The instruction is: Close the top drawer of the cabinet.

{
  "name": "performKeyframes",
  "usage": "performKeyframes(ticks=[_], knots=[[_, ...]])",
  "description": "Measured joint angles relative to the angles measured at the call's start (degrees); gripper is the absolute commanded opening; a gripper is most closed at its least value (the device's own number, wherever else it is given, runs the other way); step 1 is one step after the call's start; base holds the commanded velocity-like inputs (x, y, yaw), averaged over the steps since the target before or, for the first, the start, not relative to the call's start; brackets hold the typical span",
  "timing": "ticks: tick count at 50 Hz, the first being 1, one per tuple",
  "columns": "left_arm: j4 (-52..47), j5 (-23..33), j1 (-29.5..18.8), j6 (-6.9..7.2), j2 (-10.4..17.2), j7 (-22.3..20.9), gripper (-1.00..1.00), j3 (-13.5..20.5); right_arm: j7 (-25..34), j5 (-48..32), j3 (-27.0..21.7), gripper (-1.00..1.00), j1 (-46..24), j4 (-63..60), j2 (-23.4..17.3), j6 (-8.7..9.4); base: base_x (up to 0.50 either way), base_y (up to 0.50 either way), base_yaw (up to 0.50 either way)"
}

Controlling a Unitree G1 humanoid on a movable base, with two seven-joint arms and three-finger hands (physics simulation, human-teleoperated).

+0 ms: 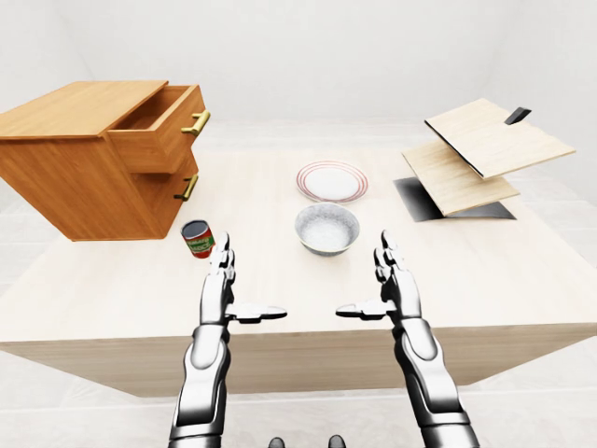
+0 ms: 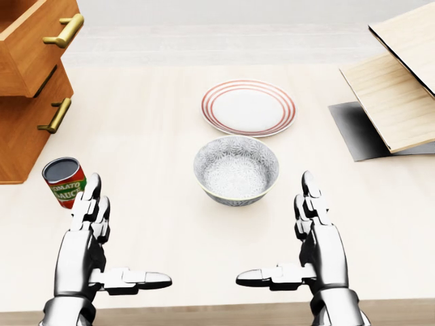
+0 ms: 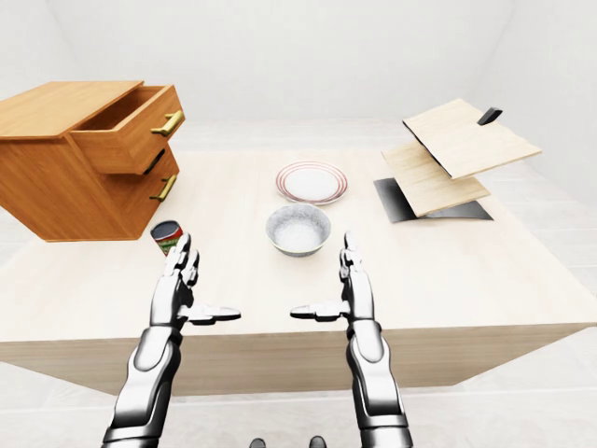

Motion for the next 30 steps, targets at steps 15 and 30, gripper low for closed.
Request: performKeyframes(ticks=[15,30], knots=[[0.0,-2.0,-0.8,1.5,1.2,0.4,1.0,1.1,-0.3,0.5,-2.5,1.0,1.5,-5.4,-1.1,3.3,0.0,0.0,0.0],[-11.5,-7.0,-1.3,6.13,2.6,1.5,1.0,1.0,0.2,-0.8,-4.4,1.0,2.3,-19.7,-2.3,6.52,0.0,0.0,0.0]])
